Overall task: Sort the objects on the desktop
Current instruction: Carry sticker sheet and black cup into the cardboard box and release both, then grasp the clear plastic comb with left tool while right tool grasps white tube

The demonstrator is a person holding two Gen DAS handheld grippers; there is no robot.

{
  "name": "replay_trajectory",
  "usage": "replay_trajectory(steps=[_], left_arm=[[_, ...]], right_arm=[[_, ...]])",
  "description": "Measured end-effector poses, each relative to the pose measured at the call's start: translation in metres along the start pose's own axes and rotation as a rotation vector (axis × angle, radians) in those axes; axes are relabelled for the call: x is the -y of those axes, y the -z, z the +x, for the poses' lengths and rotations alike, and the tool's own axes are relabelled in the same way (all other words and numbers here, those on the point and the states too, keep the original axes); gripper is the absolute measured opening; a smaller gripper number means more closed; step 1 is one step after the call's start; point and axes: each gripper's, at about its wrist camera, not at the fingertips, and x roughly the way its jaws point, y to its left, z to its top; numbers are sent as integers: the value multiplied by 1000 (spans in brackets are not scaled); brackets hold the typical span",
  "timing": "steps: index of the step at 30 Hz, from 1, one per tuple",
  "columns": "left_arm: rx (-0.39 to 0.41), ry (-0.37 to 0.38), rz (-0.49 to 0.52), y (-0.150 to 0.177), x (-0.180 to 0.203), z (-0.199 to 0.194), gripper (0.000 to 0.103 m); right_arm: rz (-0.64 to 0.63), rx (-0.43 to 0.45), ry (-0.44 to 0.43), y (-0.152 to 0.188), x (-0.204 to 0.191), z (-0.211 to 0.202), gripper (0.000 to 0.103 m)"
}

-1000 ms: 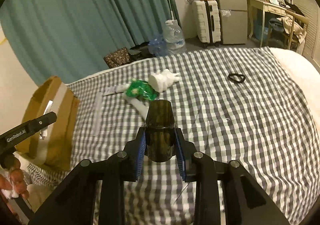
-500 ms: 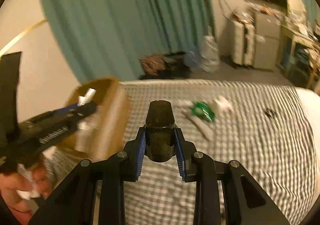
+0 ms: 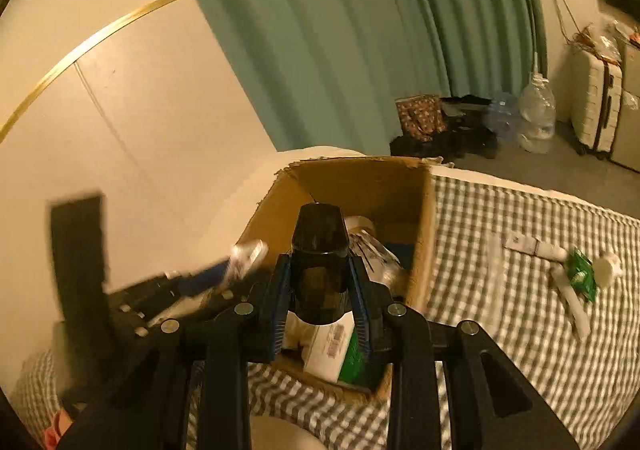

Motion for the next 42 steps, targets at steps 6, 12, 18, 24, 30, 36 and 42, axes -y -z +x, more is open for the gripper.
replay_trajectory(steps=[6,12,18,24,30,36,42], left_arm=[[-55,-1,-13,5,-2,33,39],[-80,-42,-15,7,8,39,78],[-89,-155,-17,10,26,24,91],[-42,-85,-73,17,78,-11,94],[5,18,20,34,165,-18,95],[-39,3,179,50,238,31,95],[-121,-78,140,43,249,118,95]], right_arm=[[21,-49,7,-3,11,45,28],[92,-36,-4,-14,27,55,65],[105,66,90,0,56,10,65],[172,121,277,44,131,-61,66],[258,141,392,91,203,-112,66],[243,119,401,119,243,-107,60],[267,1,347,122,283,-52,56]])
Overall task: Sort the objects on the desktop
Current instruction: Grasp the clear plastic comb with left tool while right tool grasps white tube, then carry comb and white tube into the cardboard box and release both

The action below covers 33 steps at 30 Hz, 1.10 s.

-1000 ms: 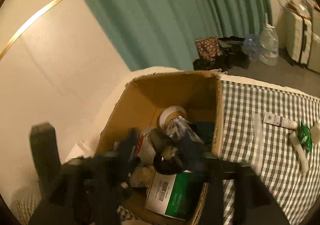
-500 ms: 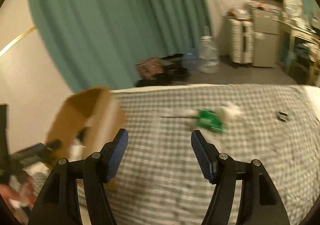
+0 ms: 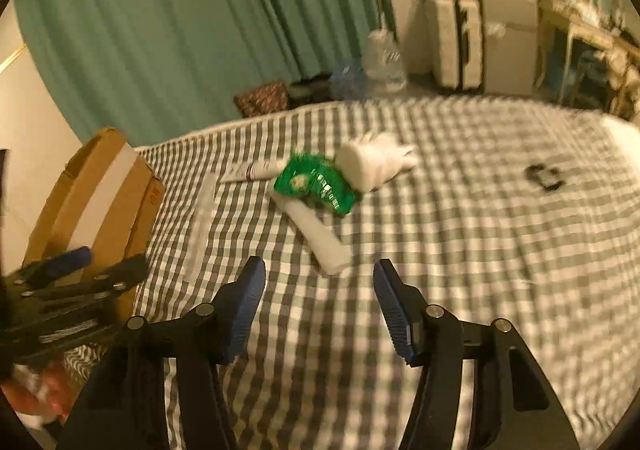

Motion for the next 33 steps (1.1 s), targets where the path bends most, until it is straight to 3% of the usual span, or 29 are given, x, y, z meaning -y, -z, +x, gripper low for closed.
replay_trajectory(steps=[6,9,10,11,12,13,17,24,29,33], left_arm=[[-73,-14,-71,-17,-10,82,95],[-45,6,-55,-20,-8,98,91],[-31,26,-41,-21,-7,97,79],[-23,53,-20,-21,-6,96,71],[-15,60,-1,-21,-3,92,46],[-11,64,22,-21,-2,87,27],[-43,134,21,-15,-3,69,26],[14,217,37,14,-10,-13,26],[97,237,59,13,-9,-72,26],[140,205,75,8,-14,-118,26]], right_arm=[[-73,-72,-1,-19,-4,68,54],[-78,-117,5,-23,-2,98,53],[-91,-121,9,-22,-3,103,52],[-107,-121,21,-22,-5,102,41],[-116,-125,25,-22,-6,101,25],[-109,-137,0,-22,-4,99,24],[-59,-138,-21,-17,2,89,19],[-41,-129,-54,7,-14,28,15],[-16,-59,-84,21,-29,-27,15],[-30,10,-117,24,-50,-82,15]])
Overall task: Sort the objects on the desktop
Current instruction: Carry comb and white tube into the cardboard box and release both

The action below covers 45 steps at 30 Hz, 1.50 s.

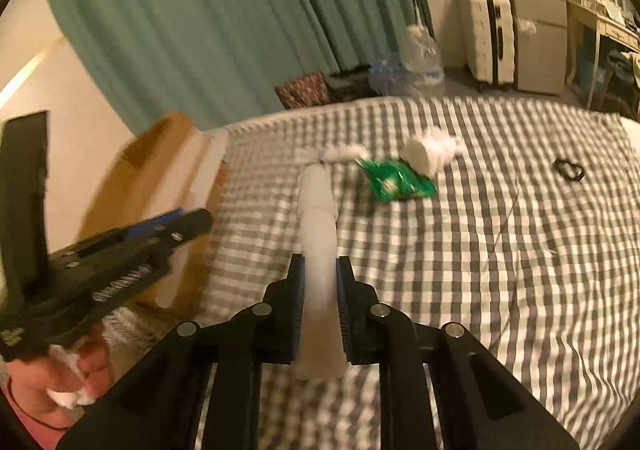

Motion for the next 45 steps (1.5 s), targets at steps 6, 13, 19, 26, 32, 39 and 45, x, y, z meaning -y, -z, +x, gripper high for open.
replay_trajectory(steps=[6,13,19,26,32,39,45], left_arm=[[111,-3,-12,-21,-24,-68,27],[145,-83,-76,-17,-99,-100,27],[76,-132,-134,-2,-174,-80,27],[-40,-171,-170,10,-221,-29,27],[-43,-245,-162,5,-230,-18,97],[-36,-229,-190,11,-205,-29,97],[-4,-118,-133,11,-129,-41,98]], right_arm=[[-87,77,-1,-15,-60,-59,15],[-176,140,-63,-41,-140,-70,15],[-245,45,-149,-47,-209,1,15],[-230,-100,-228,-45,-249,94,15],[-149,-57,-250,-73,-246,111,50],[-137,91,-125,-73,-195,60,58],[-68,121,39,-56,-117,16,58]])
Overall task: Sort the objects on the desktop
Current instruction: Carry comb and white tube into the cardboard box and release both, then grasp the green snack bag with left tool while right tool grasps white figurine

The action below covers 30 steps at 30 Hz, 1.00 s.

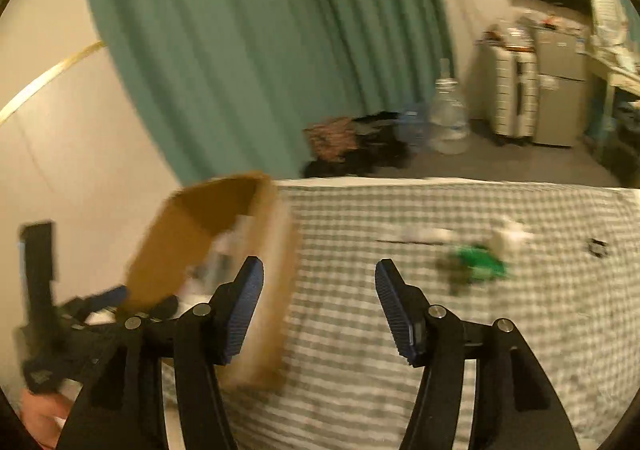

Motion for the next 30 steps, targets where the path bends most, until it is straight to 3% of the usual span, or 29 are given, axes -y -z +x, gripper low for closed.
replay_trajectory(steps=[8,12,18,23,30], left_arm=[[-15,130,22,20,110,1,98],[-48,130,41,23,158,17,98],[-75,117,51,18,209,64,98],[-105,117,62,5,239,118,98],[-136,138,62,-10,260,188,98]], right_arm=[[89,22,181,27,110,-60,60],[176,55,250,38,161,-74,68],[305,41,334,51,230,-53,68],[431,-41,274,51,274,-11,68],[288,-9,249,24,257,33,68]])
